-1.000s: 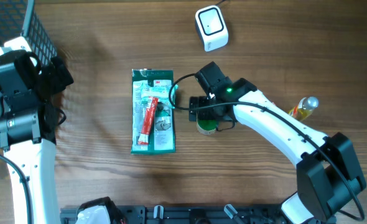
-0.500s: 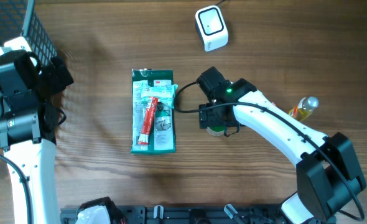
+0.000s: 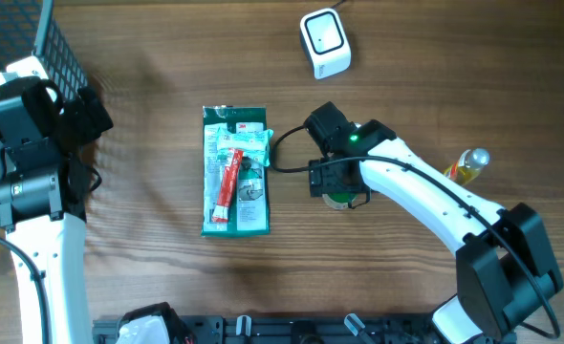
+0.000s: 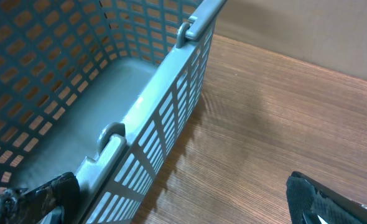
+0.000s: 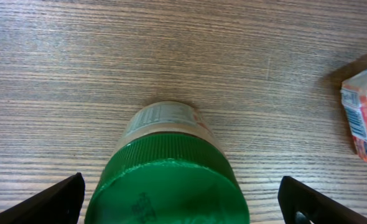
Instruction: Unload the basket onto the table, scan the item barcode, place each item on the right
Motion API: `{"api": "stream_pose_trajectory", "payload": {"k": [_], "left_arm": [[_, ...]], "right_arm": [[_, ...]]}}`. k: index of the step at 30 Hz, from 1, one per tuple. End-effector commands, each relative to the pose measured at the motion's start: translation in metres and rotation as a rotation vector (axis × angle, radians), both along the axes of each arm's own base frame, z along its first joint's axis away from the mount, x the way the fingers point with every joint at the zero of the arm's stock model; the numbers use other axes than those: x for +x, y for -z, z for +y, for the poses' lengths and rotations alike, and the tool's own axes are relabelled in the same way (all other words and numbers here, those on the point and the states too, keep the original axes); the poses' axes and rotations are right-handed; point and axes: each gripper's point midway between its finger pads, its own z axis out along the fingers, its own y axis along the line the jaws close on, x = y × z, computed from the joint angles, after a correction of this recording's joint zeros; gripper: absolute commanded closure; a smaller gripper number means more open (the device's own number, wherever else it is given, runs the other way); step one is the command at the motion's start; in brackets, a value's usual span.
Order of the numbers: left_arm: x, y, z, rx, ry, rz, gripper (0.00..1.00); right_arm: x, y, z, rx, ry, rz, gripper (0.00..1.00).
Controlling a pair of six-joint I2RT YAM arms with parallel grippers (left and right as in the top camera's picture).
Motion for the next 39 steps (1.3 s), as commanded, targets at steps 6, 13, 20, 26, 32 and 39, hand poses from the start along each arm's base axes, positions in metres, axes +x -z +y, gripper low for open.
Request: {"api": "stream_pose_trajectory", "payload": {"k": [6, 13, 20, 26, 32, 39], "left_arm": [[-0.006, 0.048, -0.009, -0.099, 0.011, 0.119, 0.0], [-0.006, 0.048, -0.009, -0.099, 0.011, 0.119, 0.0], [-0.006, 0.048, -0.009, -0.099, 0.011, 0.119, 0.0], [-0.006, 0.048, -0.009, -0.099, 0.011, 0.119, 0.0], [-0.006, 0.048, -0.009, -0.098, 0.011, 0.119, 0.0], [-0.006, 0.048, -0.009, -0.099, 0.011, 0.119, 0.0]], "right_arm": [[-0.007, -0.004, -0.006, -0.031, -0.139, 0.03, 0.25], [-0.007, 0.006, -0.017, -0.091, -0.177, 0.02, 0.02], [-0.007, 0.022, -0.004, -0.003, -0.151, 0.0, 0.0], [-0.012, 0.023, -0.008, -0.017, -0.147, 0.023, 0.01], [-0.009, 0.022, -0.011, -0.037, -0.121, 0.003, 0.02], [-0.01, 0.034, -0.012, -0.029, -0.122, -0.011, 0.05]]}}
